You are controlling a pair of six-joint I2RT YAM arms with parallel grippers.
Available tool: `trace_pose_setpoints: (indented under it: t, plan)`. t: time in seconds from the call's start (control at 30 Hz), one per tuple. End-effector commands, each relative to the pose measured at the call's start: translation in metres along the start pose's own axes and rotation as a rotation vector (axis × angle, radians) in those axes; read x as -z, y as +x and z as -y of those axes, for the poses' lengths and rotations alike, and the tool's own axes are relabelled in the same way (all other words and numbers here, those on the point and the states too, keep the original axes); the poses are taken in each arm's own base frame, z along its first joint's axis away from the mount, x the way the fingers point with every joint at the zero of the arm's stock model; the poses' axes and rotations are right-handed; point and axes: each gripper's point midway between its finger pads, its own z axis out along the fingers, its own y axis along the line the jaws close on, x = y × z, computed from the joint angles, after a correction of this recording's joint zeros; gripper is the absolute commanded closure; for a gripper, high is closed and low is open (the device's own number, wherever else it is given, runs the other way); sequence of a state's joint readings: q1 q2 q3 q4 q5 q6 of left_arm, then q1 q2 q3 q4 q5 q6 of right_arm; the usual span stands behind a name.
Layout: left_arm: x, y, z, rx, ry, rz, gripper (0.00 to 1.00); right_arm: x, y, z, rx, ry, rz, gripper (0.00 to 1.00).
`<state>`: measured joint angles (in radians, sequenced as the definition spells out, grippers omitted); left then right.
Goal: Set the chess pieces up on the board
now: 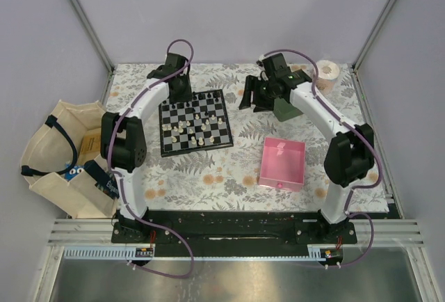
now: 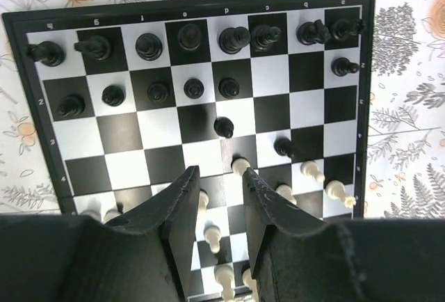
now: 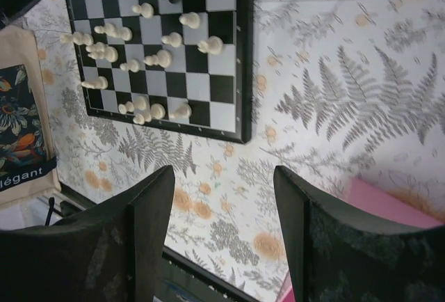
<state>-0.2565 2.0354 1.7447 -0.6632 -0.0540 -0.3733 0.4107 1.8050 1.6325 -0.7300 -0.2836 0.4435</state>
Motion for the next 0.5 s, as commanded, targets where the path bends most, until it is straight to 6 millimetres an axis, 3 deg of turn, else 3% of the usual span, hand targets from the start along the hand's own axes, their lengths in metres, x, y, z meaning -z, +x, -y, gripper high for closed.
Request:
trace_pose_setpoints:
  t: [0.0, 0.17, 0.37, 0.47]
  plan:
    - [0.041, -0.029, -0.004, 0.031, 0.03, 0.127, 0.65, -0.011, -0.012, -0.036, 0.132, 0.02, 0.023, 0.33]
    - [0.052, -0.014, -0.029, 0.105, 0.029, 0.105, 0.59, -0.054, -0.021, -0.057, 0.187, 0.039, 0.023, 0.35]
    - [0.065, 0.008, -0.068, 0.171, -0.01, 0.09, 0.38, -0.1, -0.035, -0.077, 0.251, 0.069, 0.02, 0.37]
    - [0.075, 0.008, -0.073, 0.173, 0.008, 0.105, 0.37, -0.116, -0.048, -0.087, 0.26, 0.058, 0.065, 0.38]
